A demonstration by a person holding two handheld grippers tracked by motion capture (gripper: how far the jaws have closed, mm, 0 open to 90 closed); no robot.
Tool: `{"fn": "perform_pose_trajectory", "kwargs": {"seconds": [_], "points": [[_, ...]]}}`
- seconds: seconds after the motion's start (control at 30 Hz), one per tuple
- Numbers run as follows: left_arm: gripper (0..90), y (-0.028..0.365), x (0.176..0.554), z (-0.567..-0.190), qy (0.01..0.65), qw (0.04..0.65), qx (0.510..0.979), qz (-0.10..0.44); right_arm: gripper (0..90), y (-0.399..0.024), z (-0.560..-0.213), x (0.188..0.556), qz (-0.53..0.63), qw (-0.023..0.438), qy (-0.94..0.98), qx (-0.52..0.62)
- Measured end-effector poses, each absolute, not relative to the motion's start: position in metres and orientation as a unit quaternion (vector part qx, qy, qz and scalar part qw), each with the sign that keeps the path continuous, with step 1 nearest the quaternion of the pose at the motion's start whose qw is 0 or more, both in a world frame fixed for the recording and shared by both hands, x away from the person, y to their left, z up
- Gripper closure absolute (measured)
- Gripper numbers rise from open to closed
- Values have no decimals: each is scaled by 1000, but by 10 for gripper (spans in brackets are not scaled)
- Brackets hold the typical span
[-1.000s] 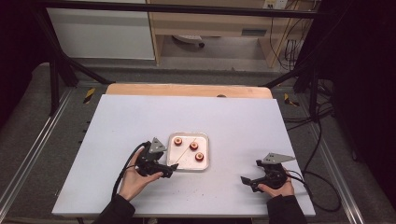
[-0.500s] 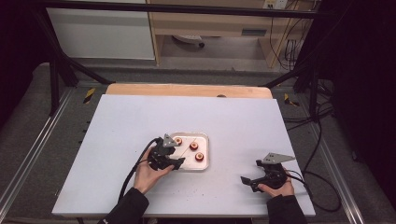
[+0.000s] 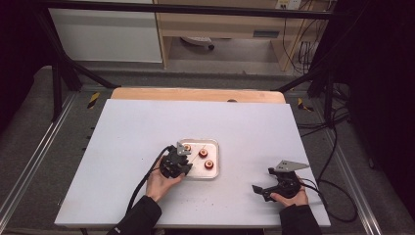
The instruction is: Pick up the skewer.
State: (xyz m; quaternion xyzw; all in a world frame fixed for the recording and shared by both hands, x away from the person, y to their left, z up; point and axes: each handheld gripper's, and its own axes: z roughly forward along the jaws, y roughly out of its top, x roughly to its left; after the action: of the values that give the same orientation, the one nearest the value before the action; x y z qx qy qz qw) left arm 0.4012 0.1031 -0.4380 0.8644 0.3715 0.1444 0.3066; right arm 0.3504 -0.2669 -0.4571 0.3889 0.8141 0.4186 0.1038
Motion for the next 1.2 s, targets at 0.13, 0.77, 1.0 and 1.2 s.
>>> {"fn": "perform_pose_trajectory", "kwargs": {"seconds": [0.13,0.77,1.0,1.2], "points": [[800,103,402,-438,377,308,860,148,8,-267,-457,351,419,106,814,387],[885,105,399,-442,400,326,843,155,9,-267,-457,351,419,104,814,388],[886,110,397,-438,401,342,835,158,9,-267,-457,350,420,104,814,388],[886,113,392,-431,396,357,830,163,10,-267,-457,350,419,104,815,387]]}}
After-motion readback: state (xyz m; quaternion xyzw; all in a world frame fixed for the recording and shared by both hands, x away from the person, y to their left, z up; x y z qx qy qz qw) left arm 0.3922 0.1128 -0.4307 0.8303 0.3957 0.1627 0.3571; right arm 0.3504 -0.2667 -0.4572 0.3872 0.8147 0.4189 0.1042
